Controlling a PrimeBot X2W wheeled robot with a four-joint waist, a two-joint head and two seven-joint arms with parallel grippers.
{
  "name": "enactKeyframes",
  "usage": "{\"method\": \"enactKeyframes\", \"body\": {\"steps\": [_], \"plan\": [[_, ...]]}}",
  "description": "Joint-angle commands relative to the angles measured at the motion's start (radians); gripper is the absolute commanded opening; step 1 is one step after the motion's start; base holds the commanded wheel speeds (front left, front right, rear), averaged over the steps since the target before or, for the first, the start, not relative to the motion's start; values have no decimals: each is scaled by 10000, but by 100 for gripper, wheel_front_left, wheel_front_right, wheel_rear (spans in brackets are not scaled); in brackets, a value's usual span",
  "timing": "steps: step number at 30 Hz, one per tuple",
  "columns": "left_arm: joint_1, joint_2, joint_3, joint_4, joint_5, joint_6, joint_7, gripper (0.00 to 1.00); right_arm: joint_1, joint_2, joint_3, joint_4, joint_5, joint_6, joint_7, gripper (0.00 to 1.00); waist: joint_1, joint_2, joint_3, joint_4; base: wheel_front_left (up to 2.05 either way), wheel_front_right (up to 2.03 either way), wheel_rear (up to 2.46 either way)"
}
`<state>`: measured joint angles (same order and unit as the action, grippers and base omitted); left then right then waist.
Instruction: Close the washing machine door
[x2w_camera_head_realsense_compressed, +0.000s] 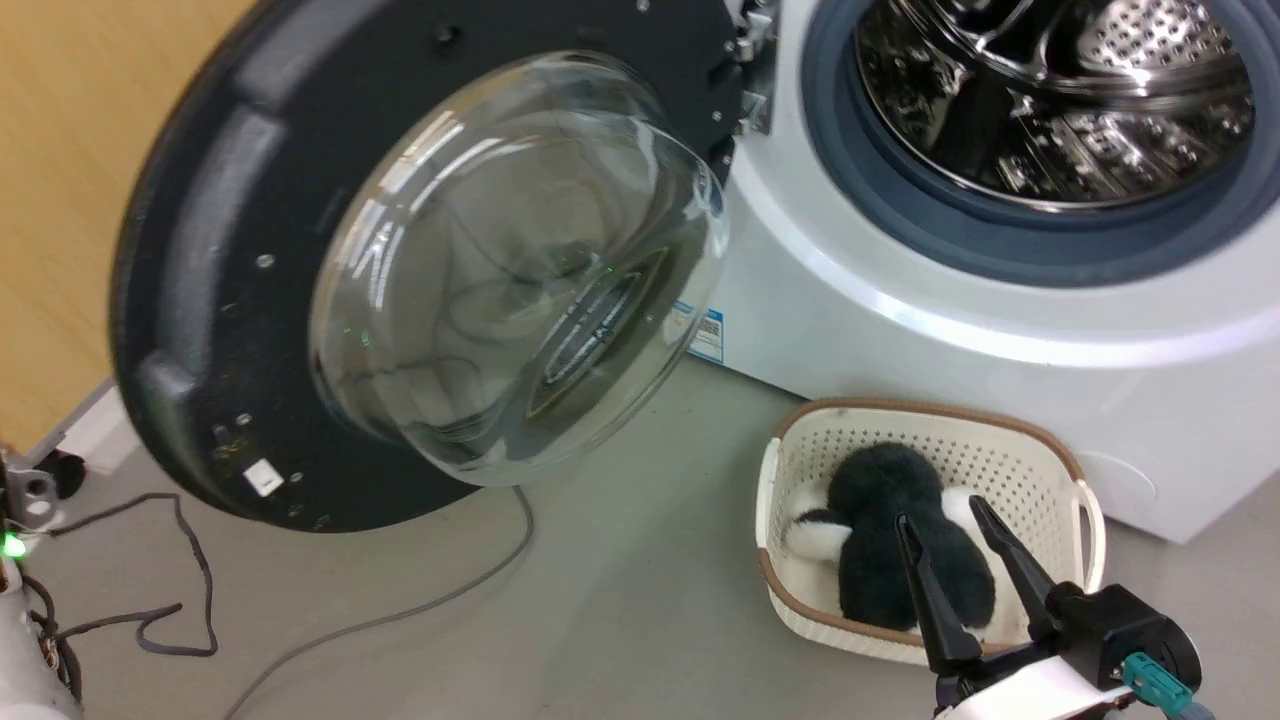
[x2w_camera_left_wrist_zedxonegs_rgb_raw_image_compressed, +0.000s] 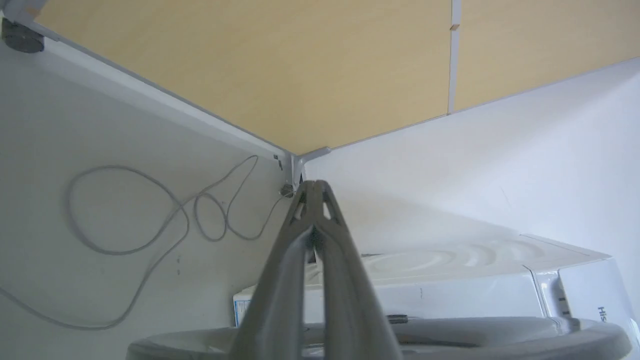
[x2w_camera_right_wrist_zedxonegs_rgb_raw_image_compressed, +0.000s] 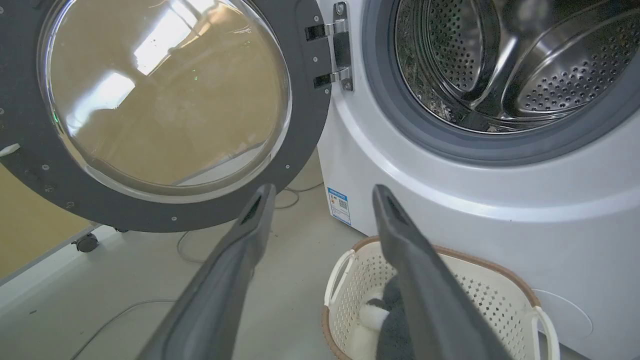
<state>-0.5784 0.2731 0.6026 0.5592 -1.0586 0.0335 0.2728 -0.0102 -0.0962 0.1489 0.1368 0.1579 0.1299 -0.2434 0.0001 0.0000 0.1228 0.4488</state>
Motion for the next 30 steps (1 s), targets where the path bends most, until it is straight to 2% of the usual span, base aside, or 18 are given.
{"method": "enactKeyframes", "body": {"steps": [1,7,11,15,20,25,30], "plan": [[-162,44,61,277,-222,7,347,0,-112,-59,11,-80,-12,8,24,100,-1,0,114,-127,0,0,0],[-98,137,-335,970,-792,-591,2124,0,-155,-141,-47,-125,59,8,71,100,-1,0,172,-312,0,0,0],[95,171,-500,973,-1006,-890,2874,0,-149,-112,-95,-84,61,8,62,100,-1,0,94,-380,0,0,0],[461,220,-673,789,-1290,-1130,3844,0,-90,-4,-216,33,143,8,29,100,-1,0,-142,-425,0,0,0],[1129,127,-901,-28,-1990,-1350,5592,0,-30,161,-268,206,354,8,-32,100,-1,0,-568,-560,0,0,0],[1988,-282,-1108,-1395,-2574,-1308,6864,0,125,294,-480,379,431,8,-98,100,-1,0,-1068,-705,0,0,0],[3018,-856,-1394,-3038,-2881,-947,7718,0,217,375,-655,461,416,8,-133,100,-1,0,-1395,-995,0,0,0]]}}
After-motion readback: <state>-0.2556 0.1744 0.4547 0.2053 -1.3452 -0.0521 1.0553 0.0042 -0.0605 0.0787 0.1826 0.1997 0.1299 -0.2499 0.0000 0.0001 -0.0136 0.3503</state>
